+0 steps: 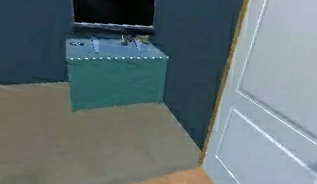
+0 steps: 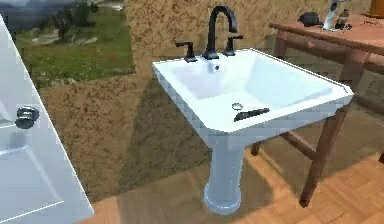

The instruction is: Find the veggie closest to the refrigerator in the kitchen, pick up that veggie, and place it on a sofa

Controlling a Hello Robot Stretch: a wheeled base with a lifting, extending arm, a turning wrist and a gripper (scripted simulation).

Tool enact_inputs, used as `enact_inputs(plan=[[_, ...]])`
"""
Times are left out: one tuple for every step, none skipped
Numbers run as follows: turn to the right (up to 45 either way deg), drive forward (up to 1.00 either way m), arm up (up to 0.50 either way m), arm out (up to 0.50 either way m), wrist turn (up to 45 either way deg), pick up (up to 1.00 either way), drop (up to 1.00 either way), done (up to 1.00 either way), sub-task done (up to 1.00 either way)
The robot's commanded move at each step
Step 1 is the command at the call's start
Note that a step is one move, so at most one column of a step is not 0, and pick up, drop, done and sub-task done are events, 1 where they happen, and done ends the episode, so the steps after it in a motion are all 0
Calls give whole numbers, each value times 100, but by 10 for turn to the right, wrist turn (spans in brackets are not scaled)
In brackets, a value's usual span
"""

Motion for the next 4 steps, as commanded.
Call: enact_inputs(plan=[[-360, 0, 0, 0, 0, 0, 0, 0, 0], [0, 100, 0, 0, 0, 0, 0, 0, 0], [0, 40, 0, 0, 0, 0, 0, 0, 0], [-330, 0, 0, 0, 0, 0, 0, 0, 0]])
